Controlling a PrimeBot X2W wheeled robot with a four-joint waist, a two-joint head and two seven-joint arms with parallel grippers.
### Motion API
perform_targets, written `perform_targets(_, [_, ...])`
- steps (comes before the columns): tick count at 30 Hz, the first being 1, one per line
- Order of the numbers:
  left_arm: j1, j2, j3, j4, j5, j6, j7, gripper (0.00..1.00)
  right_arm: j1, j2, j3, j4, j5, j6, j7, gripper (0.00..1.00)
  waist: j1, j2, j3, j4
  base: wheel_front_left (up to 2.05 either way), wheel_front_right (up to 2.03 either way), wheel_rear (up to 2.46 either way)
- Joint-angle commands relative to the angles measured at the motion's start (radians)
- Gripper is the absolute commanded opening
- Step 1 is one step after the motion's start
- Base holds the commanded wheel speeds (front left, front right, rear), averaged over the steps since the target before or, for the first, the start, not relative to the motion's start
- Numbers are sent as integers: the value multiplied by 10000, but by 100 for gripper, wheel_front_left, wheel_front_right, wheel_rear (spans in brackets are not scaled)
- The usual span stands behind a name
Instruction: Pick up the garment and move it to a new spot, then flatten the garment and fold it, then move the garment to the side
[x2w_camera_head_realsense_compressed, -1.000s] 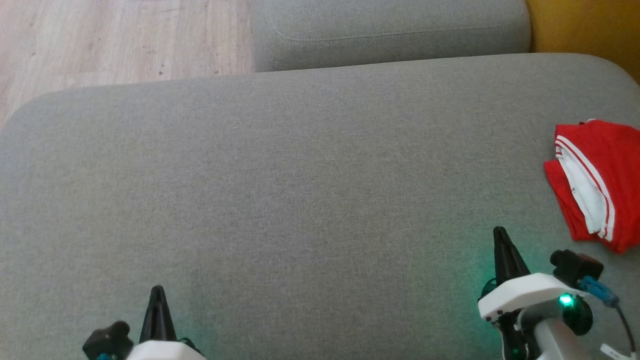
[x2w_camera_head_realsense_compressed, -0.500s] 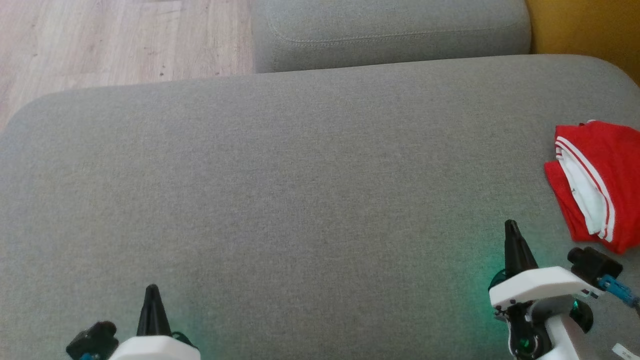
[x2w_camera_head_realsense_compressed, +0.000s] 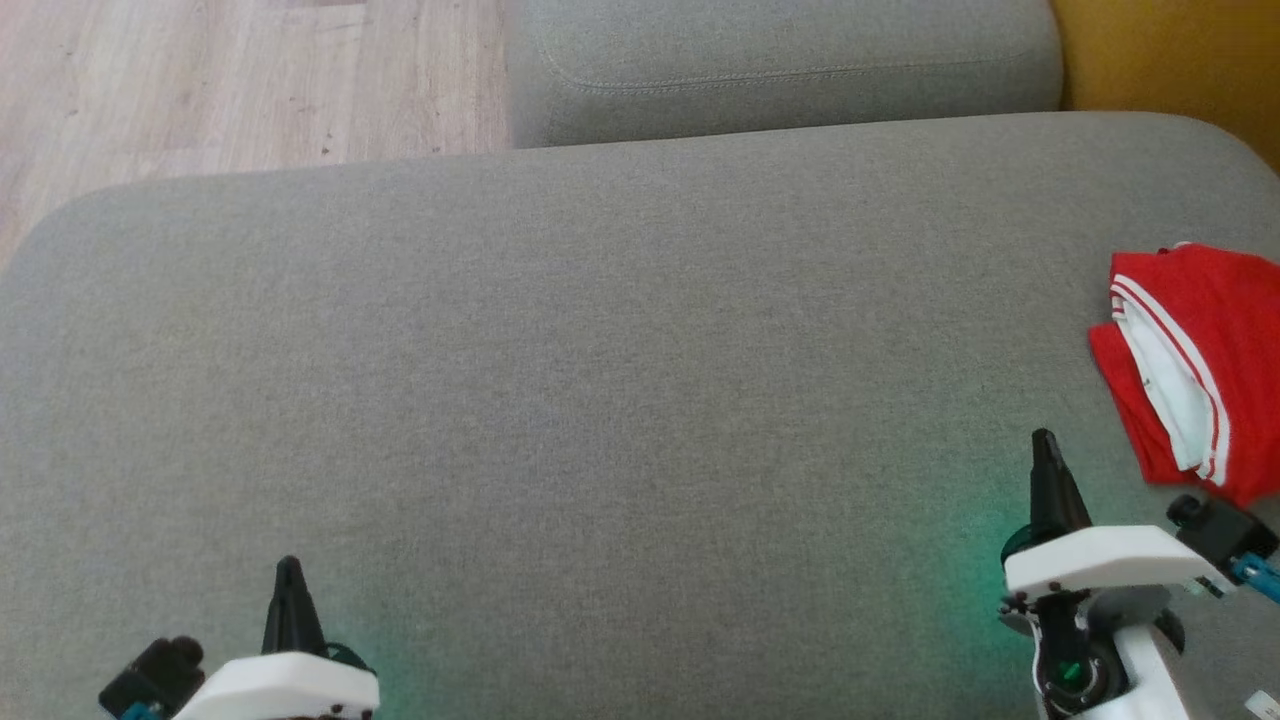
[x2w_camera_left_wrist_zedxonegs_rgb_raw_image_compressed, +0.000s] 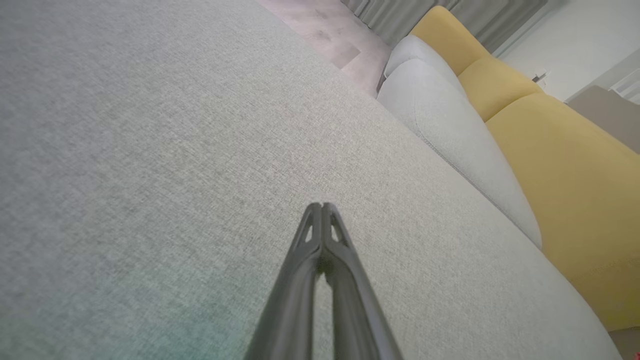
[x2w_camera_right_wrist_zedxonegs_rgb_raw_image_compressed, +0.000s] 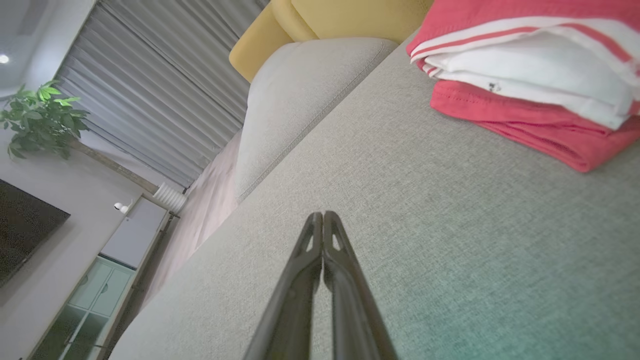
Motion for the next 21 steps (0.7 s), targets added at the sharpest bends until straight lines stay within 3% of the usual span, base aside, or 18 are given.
perform_targets(1, [-475, 20, 245, -393, -264, -57, 58, 0, -146, -34, 19, -449, 286, 15, 75, 0, 0, 0, -3, 1, 0, 0, 0])
perform_targets(21, [-647, 27, 577, -725, -2492, -350, 647, 0, 7, -38, -281, -1089, 2522, 20, 654, 0, 0, 0, -50, 25, 0, 0, 0])
